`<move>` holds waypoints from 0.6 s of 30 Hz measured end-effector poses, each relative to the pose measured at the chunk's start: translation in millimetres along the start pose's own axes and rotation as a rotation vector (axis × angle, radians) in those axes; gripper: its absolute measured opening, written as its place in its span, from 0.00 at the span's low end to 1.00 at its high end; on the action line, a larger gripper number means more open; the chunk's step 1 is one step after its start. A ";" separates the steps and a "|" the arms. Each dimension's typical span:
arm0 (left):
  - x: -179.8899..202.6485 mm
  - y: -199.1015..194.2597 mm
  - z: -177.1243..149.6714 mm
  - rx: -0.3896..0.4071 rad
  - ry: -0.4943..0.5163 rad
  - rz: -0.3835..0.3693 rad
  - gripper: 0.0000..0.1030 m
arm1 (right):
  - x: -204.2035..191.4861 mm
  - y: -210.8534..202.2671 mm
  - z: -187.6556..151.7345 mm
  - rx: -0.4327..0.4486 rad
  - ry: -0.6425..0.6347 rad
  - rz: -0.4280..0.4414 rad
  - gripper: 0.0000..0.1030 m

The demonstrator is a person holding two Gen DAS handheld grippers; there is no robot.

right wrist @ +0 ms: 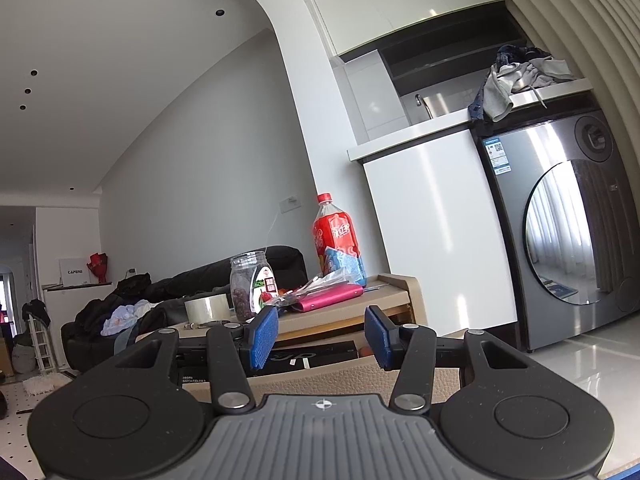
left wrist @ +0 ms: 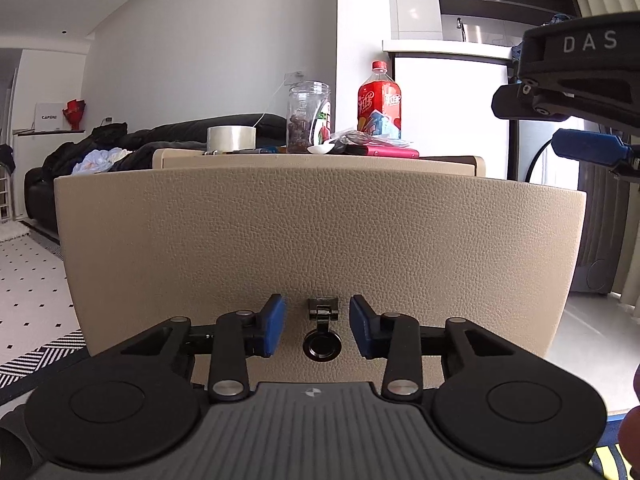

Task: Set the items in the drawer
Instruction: 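Push the drawer front inward with the closed left tool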

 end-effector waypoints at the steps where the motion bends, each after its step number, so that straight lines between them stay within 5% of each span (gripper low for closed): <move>1: 0.9 -0.1 -0.6 -0.003 0.002 -0.003 0.29 | -0.9 -0.3 0.1 0.001 -0.004 0.002 0.50; 8: 2.3 2.1 -2.0 -0.005 0.005 0.007 0.18 | 2.3 2.3 -0.6 -0.002 -0.014 -0.006 0.51; 18: 3.5 7.3 -2.9 0.003 0.003 0.033 0.18 | 5.8 4.1 -0.7 -0.003 -0.013 -0.017 0.51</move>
Point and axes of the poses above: each gripper's, at about its wrist camera, not at the fingertips, and y roughly the way its jaws point, x to its right, z to its top, the point moved 9 cm from there along y, roughly the way its jaws point, and after that the axes turned 7 degrees about x, right-handed, at the moved point
